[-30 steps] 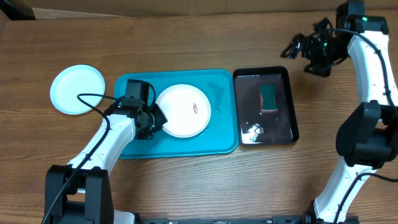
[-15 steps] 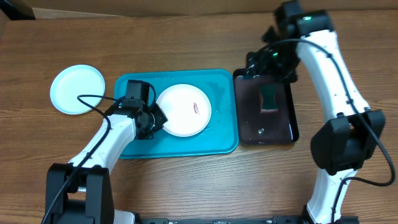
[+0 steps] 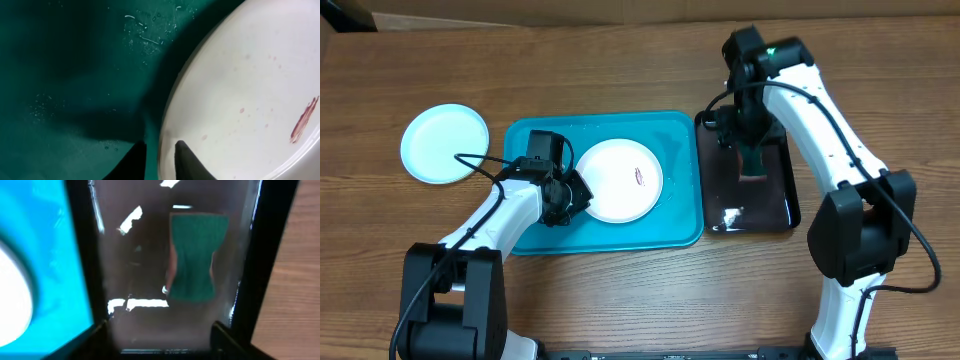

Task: Clean dirty plates on tray and stack at the side

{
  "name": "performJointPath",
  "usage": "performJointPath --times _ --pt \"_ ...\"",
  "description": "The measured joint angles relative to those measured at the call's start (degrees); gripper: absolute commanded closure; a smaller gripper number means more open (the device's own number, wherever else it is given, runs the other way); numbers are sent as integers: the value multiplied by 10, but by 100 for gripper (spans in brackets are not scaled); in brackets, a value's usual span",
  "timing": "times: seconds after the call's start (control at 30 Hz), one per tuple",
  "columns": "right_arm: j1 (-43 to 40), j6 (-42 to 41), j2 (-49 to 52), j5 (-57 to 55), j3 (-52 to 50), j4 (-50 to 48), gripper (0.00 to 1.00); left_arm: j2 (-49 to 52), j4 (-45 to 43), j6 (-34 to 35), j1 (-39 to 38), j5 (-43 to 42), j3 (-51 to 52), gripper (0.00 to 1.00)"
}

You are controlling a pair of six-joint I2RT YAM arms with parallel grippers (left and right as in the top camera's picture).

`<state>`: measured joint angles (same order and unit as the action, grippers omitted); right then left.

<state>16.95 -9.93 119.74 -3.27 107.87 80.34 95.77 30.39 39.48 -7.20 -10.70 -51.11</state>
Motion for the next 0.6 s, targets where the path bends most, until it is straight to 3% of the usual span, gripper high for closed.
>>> performJointPath --times 0.1,0.3,0.6 --pt "-8 -3 0 -7 -52 -51 39 0 1 -11 0 -2 0 70" --pt "-22 -3 0 -16 -131 -136 39 0 8 -22 0 -4 0 69" --pt "-23 -3 0 -21 -147 -186 39 0 13 -22 0 -4 1 69"
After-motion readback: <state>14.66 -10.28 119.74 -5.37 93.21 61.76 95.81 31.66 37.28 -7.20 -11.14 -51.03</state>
